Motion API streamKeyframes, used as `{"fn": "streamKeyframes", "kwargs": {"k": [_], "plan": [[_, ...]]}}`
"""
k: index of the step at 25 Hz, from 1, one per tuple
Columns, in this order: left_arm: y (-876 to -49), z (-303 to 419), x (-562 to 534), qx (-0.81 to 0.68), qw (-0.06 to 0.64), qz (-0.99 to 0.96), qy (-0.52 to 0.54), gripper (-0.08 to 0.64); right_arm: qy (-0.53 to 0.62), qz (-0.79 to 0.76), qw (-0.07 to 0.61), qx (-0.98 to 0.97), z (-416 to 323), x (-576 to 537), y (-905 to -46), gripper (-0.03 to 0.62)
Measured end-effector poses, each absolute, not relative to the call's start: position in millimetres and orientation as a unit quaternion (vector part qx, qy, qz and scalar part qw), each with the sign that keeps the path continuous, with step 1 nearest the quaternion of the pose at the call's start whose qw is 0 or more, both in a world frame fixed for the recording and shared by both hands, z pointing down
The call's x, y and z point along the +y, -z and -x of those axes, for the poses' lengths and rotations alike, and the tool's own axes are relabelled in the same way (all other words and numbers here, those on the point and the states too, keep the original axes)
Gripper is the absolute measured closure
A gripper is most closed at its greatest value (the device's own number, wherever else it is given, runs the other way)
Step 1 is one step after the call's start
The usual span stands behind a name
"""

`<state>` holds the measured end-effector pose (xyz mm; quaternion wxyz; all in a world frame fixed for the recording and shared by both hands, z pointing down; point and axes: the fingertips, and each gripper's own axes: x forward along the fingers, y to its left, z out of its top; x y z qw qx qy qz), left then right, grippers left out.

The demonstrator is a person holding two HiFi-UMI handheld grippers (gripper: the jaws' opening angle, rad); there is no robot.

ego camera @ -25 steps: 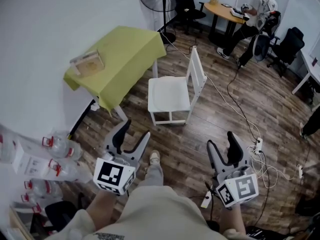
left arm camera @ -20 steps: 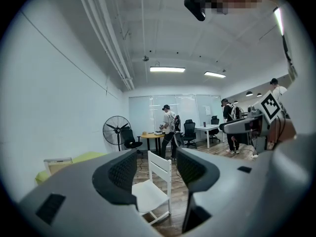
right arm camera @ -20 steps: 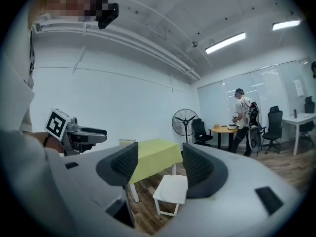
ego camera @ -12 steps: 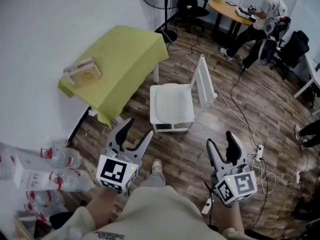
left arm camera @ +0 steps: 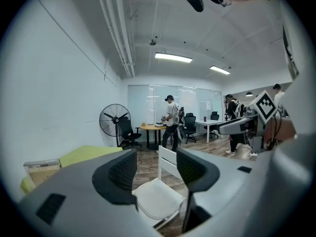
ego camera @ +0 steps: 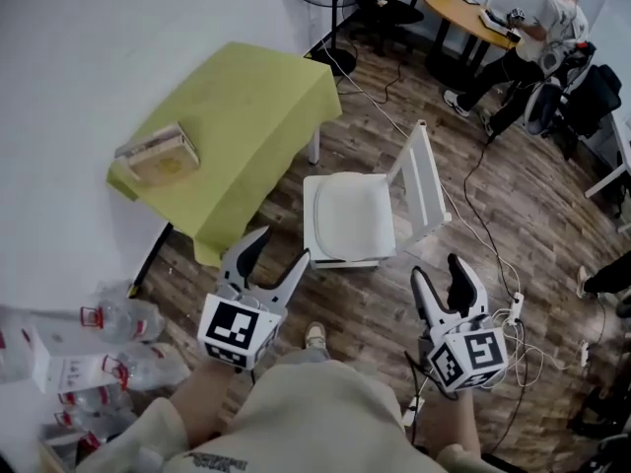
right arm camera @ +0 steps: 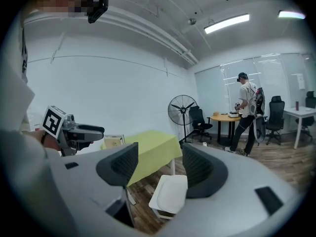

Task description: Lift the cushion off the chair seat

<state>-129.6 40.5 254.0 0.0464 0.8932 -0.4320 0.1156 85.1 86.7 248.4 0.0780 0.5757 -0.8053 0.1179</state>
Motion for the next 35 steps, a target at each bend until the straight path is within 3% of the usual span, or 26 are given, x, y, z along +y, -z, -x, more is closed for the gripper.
{"fn": "streamKeyframes", "kwargs": {"k": [23, 35], "plan": [[-312.0, 85.2, -105.5, -0.447, 0.105, -0.874, -0.161, 0.316, -0.179, -0.554, 0.103, -0.806, -121.5, -77.5, -311.6, 0.313], [-392.8, 53.7, -185.7, -0.470, 0.180, -0.838, -0.211, 0.314, -0.250, -0.486, 0.151, -0.824, -117.8, -167.3, -409.8, 0.311]]}}
